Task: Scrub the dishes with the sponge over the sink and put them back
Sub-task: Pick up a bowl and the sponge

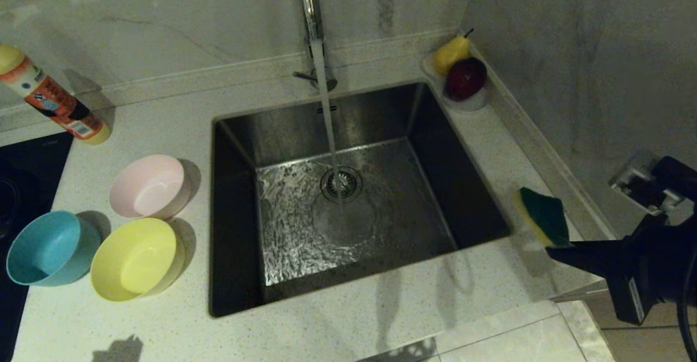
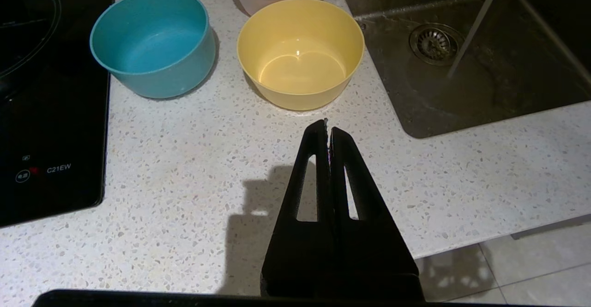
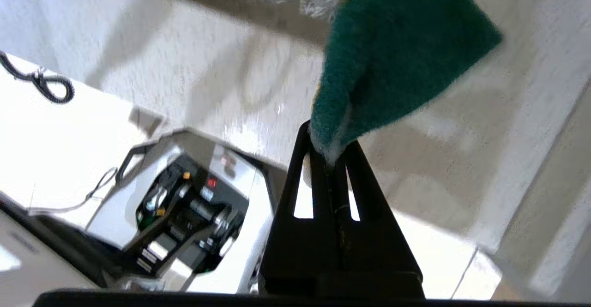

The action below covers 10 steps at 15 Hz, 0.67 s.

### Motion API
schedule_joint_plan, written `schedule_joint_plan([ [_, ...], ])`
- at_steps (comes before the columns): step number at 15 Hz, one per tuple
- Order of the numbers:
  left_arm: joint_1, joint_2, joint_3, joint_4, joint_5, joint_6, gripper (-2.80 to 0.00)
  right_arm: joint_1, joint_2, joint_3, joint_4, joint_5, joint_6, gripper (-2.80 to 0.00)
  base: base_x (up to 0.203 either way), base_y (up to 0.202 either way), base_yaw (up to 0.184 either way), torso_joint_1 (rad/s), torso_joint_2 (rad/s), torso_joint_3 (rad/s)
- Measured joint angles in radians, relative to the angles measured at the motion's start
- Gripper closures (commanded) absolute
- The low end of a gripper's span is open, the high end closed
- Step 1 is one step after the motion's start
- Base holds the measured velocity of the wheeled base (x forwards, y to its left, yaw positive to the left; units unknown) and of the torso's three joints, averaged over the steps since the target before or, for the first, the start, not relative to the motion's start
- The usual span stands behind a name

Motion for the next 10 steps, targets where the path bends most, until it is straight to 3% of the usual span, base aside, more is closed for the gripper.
schedule_joint_plan([
  [6, 0.000, 0.000, 0.000, 0.000, 0.001, 0.000, 0.00, -0.125, 0.041, 0.070, -0.016, -0.004, -0.010, 0.00, 0.000, 0.000, 0.000, 0.000, 0.00, 0.000],
  [10, 0.000, 0.000, 0.000, 0.000, 0.000, 0.000, 0.00, -0.183, 0.133, 0.086, -0.130, -0.003, -0.012, 0.00, 0.000, 0.000, 0.000, 0.000, 0.00, 0.000],
])
